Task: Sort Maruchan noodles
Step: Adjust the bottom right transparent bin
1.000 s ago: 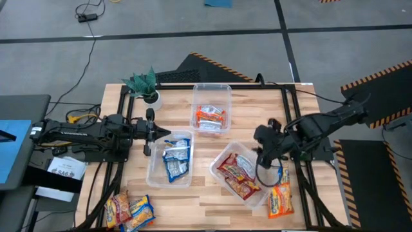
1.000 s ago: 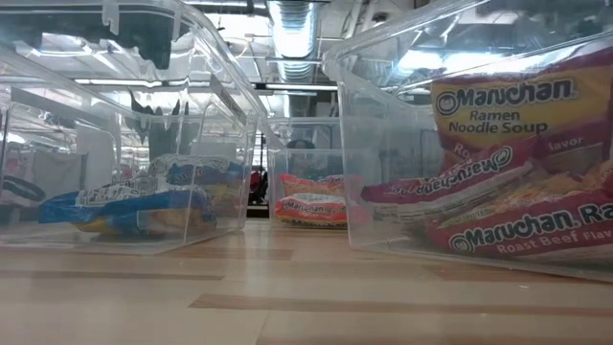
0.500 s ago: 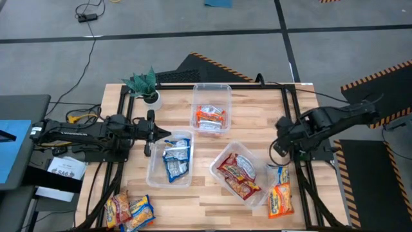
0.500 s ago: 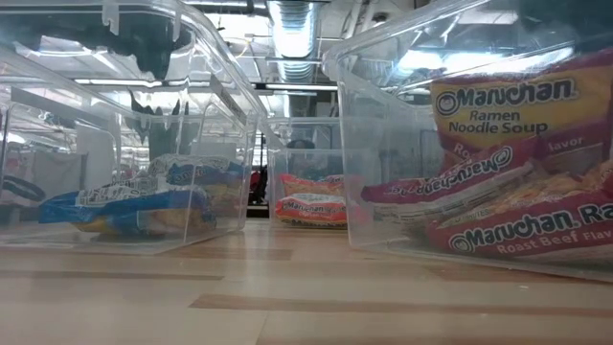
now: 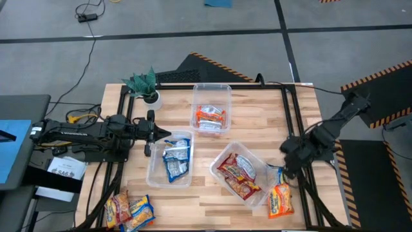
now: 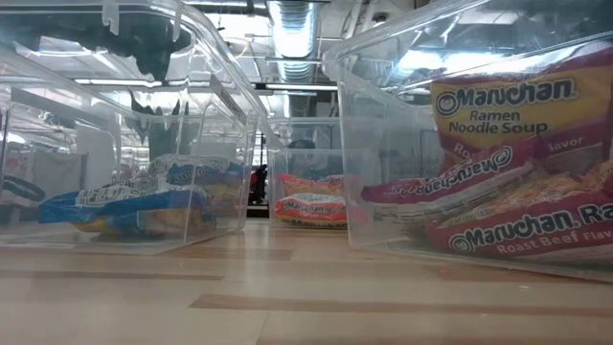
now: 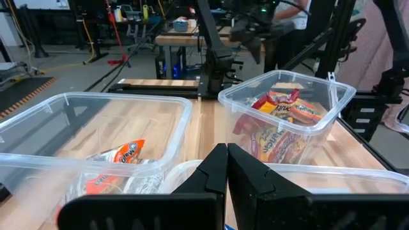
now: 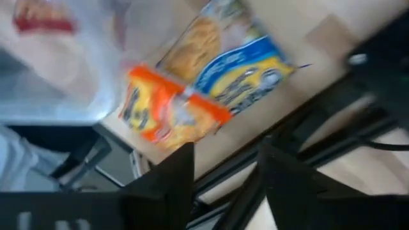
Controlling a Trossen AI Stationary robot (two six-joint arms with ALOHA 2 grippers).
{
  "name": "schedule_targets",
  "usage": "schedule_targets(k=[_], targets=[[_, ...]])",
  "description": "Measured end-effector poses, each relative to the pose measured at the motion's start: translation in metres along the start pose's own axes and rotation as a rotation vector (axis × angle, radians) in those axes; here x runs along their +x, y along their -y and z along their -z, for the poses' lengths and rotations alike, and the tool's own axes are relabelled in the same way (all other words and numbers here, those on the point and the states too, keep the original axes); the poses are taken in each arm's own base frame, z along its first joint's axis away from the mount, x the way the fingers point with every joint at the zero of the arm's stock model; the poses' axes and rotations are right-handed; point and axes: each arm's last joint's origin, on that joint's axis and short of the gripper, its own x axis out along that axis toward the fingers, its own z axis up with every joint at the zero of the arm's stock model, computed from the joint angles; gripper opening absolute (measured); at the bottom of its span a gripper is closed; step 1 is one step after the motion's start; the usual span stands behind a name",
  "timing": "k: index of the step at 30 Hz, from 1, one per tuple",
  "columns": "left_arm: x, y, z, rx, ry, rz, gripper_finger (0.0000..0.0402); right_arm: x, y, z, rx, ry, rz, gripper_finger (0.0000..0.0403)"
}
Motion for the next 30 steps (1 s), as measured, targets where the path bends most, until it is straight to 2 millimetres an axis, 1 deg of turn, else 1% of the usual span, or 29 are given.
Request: schedule_targets(k=[3,7,8,9,12,15,20,23,27,30], targets=[[0.0,0.0,0.0,0.005,0.0,0.0,0.0,0.012,-0.017,0.009,-0.073,-0.016,-0.029,0.0135],[0.0,0.0,0.0,0.013,0.005,-0.001,0.0,0.029,-0.039,0.015,-0.126,-0.043,-0.072,0.0035],[0.0,0.0,-0.001,0.014,0.009,-0.003,0.0,0.033,-0.043,0.017,-0.134,-0.055,-0.078,0.0019],[0.0,0.0,-0.001,0.014,0.011,-0.005,0.0,0.036,-0.046,0.017,-0.14,-0.061,-0.084,0.0014],[0.0,0.0,-0.002,0.015,0.017,-0.008,0.0,0.043,-0.051,0.017,-0.136,-0.061,-0.068,0.0018],[0.0,0.0,-0.002,0.024,0.019,-0.008,0.0,0.046,-0.057,0.013,-0.143,-0.053,-0.062,0.0011],[0.0,0.0,-0.002,0.034,0.022,-0.014,0.0,0.035,-0.068,0.007,-0.184,0.03,-0.113,0.0009],[0.0,0.0,-0.002,0.034,0.022,-0.015,0.0,0.028,-0.072,0.0,-0.2,0.099,-0.138,0.0009],[0.0,0.0,-0.002,0.034,0.022,-0.015,0.0,0.026,-0.075,-0.013,-0.226,0.146,-0.164,0.0009],[0.0,0.0,-0.002,0.034,0.022,-0.015,0.0,0.027,-0.078,-0.025,-0.259,0.174,-0.168,0.0009]])
